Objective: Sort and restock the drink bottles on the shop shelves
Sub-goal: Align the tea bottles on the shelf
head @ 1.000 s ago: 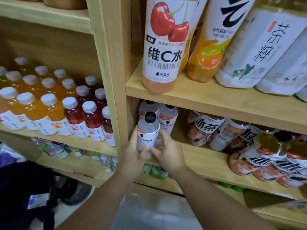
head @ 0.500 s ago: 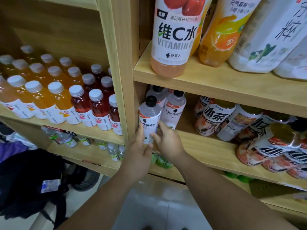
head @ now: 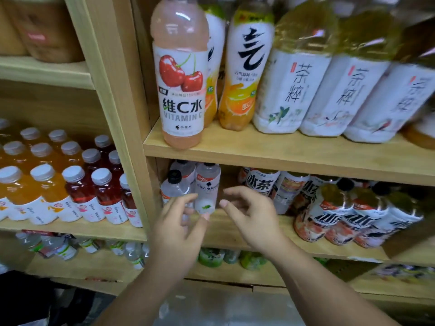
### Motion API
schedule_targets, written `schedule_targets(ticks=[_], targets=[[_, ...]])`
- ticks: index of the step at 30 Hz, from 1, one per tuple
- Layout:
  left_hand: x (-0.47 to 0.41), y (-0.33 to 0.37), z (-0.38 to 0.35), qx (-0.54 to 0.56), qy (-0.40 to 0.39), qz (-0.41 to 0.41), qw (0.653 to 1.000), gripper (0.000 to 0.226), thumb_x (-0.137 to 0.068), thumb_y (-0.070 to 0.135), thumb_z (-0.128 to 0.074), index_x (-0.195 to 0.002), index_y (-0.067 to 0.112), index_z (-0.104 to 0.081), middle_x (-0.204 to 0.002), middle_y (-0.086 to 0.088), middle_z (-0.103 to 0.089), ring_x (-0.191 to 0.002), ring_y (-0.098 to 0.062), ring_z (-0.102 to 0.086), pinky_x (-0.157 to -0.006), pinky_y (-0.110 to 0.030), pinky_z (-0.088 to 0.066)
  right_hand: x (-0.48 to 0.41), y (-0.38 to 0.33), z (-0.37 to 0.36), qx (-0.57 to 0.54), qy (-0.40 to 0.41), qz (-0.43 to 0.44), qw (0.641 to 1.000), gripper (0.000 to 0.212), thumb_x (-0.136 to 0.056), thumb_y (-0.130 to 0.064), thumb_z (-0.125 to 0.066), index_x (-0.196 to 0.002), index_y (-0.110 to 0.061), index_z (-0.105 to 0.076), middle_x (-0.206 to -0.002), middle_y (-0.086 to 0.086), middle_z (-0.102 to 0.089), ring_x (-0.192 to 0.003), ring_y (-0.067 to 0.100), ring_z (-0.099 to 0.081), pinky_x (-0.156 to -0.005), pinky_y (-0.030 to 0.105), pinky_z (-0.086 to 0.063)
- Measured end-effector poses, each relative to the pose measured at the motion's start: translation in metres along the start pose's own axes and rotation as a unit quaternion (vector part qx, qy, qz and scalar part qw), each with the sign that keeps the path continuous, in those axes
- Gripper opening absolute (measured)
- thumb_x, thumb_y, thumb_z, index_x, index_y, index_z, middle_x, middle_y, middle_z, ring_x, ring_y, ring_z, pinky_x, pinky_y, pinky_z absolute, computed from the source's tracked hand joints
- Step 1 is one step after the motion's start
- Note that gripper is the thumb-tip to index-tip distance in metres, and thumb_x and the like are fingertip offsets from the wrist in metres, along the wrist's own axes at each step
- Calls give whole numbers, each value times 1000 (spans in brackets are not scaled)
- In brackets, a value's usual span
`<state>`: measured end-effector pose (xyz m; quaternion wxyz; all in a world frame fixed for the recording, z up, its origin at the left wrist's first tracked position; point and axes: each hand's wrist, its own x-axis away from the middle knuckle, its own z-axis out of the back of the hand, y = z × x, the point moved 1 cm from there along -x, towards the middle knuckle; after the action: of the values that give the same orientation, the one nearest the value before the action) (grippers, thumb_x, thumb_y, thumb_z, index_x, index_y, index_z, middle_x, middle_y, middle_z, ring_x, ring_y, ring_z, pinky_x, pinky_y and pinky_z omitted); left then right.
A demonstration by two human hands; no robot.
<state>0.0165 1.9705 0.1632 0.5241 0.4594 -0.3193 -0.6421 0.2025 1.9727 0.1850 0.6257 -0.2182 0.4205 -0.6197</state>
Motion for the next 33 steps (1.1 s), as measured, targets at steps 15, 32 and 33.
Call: schedule_targets(ticks=[15,32,33], targets=[[-48,193,-67,56,-65,-223,971,42,-88,39,-72,-124,46,-52,-117,26,-52,-107,2,-57,-87,-22,-49,19,-32,216,-16,296,53,954,7,-92,-30,-73,-98,-31,-71,-90,-15,-72,-86,4,-67,-71,21,-53],[-116,316,-74,-201,188,-288,917,62,-88,39,-74,-142,18,-49,-135,-8,-53,-129,-29,-42,-104,-35,-32,-81,-58,326,137,291,182,929,66,-89,-52,-71,-144,-24,-47,-131,-7,-49,-130,16,-42,-103,29,-38],[-121,318,-73,-237,186,-272,914,64,-89,42,-72,-143,18,-48,-134,-11,-54,-128,-32,-42,-104,-38,-34,-85,-68,326,179,263,206,925,63,-89,-55,-68,-142,-26,-49,-127,-6,-52,-126,19,-44,-99,29,-37]])
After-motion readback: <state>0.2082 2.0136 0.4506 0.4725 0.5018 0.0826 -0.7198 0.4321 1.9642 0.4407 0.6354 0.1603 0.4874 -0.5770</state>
